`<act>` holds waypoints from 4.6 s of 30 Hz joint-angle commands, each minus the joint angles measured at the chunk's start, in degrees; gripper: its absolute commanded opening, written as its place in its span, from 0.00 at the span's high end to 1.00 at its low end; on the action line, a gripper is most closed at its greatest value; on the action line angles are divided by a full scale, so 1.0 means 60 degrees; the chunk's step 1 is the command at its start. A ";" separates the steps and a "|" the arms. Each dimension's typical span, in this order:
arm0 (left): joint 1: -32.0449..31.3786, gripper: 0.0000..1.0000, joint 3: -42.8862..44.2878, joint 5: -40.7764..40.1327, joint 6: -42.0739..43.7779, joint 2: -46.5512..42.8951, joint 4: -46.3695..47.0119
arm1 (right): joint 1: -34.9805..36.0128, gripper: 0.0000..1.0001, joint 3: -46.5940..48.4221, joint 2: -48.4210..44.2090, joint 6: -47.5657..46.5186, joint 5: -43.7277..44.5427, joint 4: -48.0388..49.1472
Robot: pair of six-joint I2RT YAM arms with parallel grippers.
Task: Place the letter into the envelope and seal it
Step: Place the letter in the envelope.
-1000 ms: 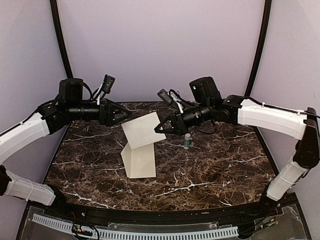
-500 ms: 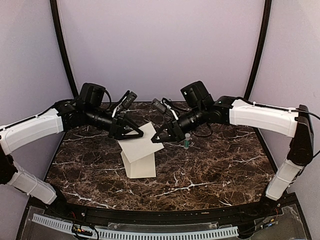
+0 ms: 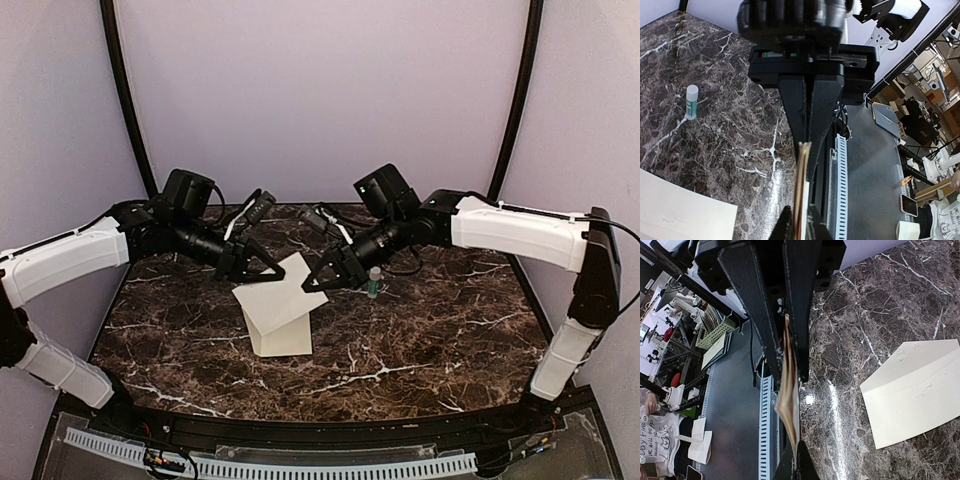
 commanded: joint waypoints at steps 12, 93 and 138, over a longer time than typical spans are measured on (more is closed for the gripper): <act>-0.0002 1.00 -0.1927 -0.2066 -0.2039 -0.1193 0.2820 | -0.0157 0.36 -0.0757 -0.1496 0.0440 0.2766 0.0927; 0.0500 1.00 -0.7372 -0.8483 -0.8369 0.1189 0.9425 | 0.1164 0.48 -0.1738 0.3743 0.5223 0.5654 0.5615; 0.0442 1.00 -0.6780 -0.7638 -0.8567 0.2756 1.0825 | 0.1145 0.51 -0.1559 0.4071 0.5297 0.5389 0.5578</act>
